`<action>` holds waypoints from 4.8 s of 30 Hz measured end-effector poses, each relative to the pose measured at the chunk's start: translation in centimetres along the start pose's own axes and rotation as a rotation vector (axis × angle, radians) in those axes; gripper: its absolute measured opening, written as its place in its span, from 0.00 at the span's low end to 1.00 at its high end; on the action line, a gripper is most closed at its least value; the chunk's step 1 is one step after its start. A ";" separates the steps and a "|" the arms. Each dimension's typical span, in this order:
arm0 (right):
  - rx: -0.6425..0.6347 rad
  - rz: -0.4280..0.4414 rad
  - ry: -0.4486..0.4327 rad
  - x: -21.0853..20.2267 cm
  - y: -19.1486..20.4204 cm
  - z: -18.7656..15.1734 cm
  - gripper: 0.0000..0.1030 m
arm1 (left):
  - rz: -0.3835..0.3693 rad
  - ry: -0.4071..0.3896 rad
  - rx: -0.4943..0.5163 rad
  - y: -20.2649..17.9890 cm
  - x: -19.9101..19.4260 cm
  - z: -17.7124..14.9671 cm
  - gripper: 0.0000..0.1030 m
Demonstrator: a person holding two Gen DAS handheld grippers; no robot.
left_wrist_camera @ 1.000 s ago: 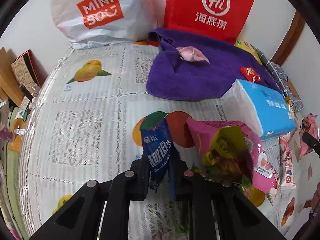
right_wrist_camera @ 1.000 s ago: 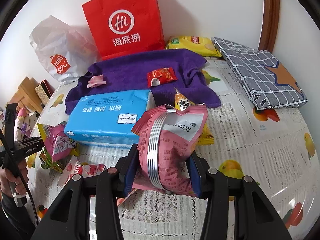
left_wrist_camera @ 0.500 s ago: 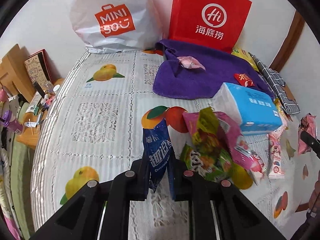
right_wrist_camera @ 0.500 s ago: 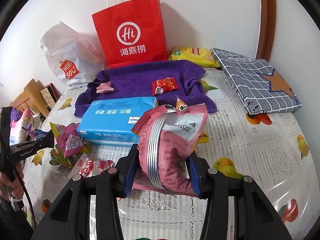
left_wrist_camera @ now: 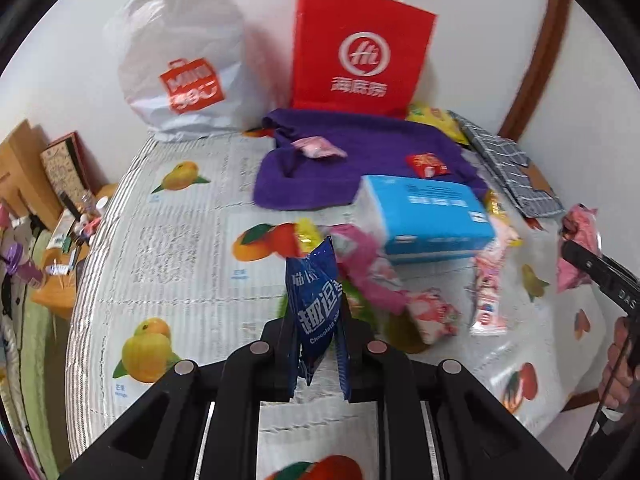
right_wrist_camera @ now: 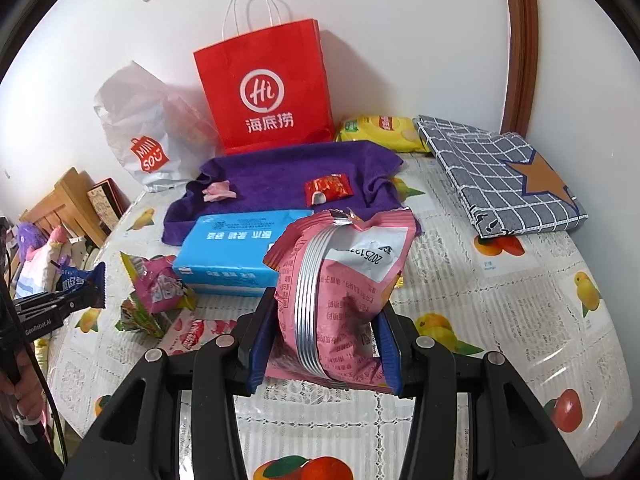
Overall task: Organize snacks
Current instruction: 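Carry the blue packet and pink wafer bag with both tools over the purple towel, then open both tools to drop the blue packet and pink wafer bag onto the towel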
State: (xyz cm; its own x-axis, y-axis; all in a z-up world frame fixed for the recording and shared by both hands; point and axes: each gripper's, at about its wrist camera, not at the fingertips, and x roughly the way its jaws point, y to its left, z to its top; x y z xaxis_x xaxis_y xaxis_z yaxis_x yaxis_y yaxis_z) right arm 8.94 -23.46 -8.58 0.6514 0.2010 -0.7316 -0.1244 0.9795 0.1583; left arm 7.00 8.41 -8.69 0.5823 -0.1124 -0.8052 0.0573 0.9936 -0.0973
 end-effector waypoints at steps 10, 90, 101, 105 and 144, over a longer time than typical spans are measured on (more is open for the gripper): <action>-0.019 0.013 -0.022 -1.3 0.6 0.4 0.44 | -0.052 -0.024 0.075 -4.8 -1.3 0.9 0.14; -0.084 0.041 0.186 24.5 0.8 13.6 0.45 | -0.010 0.131 0.026 -0.7 18.5 18.7 0.15; -0.108 0.033 0.188 24.3 1.1 13.6 0.47 | -0.025 0.153 0.049 -1.4 19.0 18.3 0.15; -0.099 0.033 0.168 23.7 0.8 13.8 0.56 | -0.027 0.153 0.059 -1.6 19.1 18.2 0.16; -0.007 -0.101 0.003 12.4 -0.6 12.9 0.83 | -0.060 0.027 0.130 -4.2 12.0 18.5 0.54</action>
State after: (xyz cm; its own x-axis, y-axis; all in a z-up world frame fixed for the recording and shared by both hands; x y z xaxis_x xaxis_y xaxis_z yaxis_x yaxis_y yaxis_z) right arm 26.76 -21.76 -9.20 0.6585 0.1017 -0.7457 -0.0635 0.9948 0.0796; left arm 28.71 3.05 -7.09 0.5529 -0.1705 -0.8156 0.1967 0.9779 -0.0710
